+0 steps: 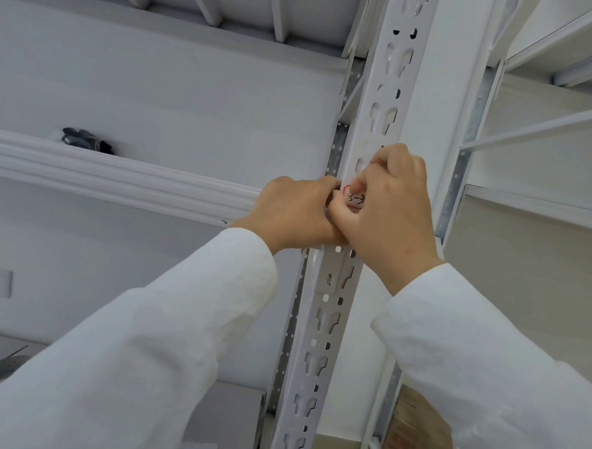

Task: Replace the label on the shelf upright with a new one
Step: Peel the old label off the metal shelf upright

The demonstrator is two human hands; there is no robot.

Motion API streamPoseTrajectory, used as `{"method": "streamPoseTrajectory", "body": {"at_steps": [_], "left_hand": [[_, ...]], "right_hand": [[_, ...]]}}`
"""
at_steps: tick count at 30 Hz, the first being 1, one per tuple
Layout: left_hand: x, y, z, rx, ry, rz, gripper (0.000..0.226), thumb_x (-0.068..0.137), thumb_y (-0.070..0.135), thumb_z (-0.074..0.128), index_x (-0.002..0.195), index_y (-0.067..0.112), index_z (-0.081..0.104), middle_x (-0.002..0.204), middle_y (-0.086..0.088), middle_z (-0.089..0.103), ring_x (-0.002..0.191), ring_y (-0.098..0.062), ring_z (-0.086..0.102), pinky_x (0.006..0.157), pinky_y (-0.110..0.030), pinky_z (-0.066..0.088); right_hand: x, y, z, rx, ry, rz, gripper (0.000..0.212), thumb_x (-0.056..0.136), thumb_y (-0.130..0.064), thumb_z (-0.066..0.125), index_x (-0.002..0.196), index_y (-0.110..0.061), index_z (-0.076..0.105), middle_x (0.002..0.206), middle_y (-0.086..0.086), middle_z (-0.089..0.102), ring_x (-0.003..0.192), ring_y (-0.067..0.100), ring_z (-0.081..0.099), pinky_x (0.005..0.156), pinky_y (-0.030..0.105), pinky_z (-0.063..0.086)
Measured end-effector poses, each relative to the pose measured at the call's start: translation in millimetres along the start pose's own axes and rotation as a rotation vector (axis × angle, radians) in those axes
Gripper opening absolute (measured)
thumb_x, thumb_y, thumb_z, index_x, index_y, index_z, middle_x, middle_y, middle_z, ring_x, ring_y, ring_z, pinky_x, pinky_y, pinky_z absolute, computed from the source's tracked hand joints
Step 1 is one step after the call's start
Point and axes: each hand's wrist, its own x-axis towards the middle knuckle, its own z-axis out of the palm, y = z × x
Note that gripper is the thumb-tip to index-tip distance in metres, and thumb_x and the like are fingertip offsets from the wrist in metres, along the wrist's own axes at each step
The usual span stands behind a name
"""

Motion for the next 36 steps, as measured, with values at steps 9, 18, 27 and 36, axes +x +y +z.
{"method": "streamPoseTrajectory", "body": {"at_steps": [9, 18, 27, 36], "left_hand": [[-1.6, -1.1, 1.0, -0.021, 0.027, 0.017, 0.032, 0.073, 0.047, 0.06, 0.077, 0.025, 0.036, 0.06, 0.012, 0.046, 0.053, -0.001, 0.041, 0.052, -0.02, 0.023], [-2.4, 0.2, -1.4, -0.013, 0.007, 0.015, 0.031, 0.073, 0.047, 0.059, 0.076, 0.027, 0.035, 0.06, 0.012, 0.046, 0.053, -0.002, 0.04, 0.052, -0.02, 0.024], [-0.9, -1.1, 0.6, -0.01, 0.008, 0.016, 0.035, 0.073, 0.05, 0.061, 0.082, 0.024, 0.039, 0.062, 0.012, 0.046, 0.055, 0.001, 0.038, 0.052, -0.018, 0.023], [-2.6, 1.6, -0.9, 0.0, 0.033, 0.022, 0.035, 0.075, 0.045, 0.056, 0.064, 0.029, 0.026, 0.059, 0.012, 0.045, 0.052, -0.001, 0.039, 0.052, -0.018, 0.023]], "right_hand": [[2.0, 1.0, -1.2, -0.031, -0.024, 0.002, 0.016, 0.078, -0.013, 0.059, 0.07, 0.0, 0.063, 0.101, 0.014, 0.052, 0.099, 0.031, 0.044, 0.073, 0.019, 0.03], [0.3, -0.4, 2.9, -0.054, 0.032, -0.041, 0.014, 0.074, -0.007, 0.058, 0.062, 0.0, 0.06, 0.092, 0.016, 0.057, 0.092, 0.039, 0.049, 0.078, 0.026, 0.038], [-4.2, 4.9, -0.5, 0.077, 0.055, -0.021, 0.015, 0.076, -0.018, 0.058, 0.07, -0.004, 0.057, 0.09, 0.012, 0.053, 0.092, 0.03, 0.047, 0.075, 0.018, 0.028], [3.1, 1.0, 1.3, 0.005, 0.026, 0.0, 0.015, 0.076, -0.015, 0.06, 0.069, -0.002, 0.058, 0.096, 0.014, 0.052, 0.095, 0.031, 0.045, 0.074, 0.028, 0.04]]}}
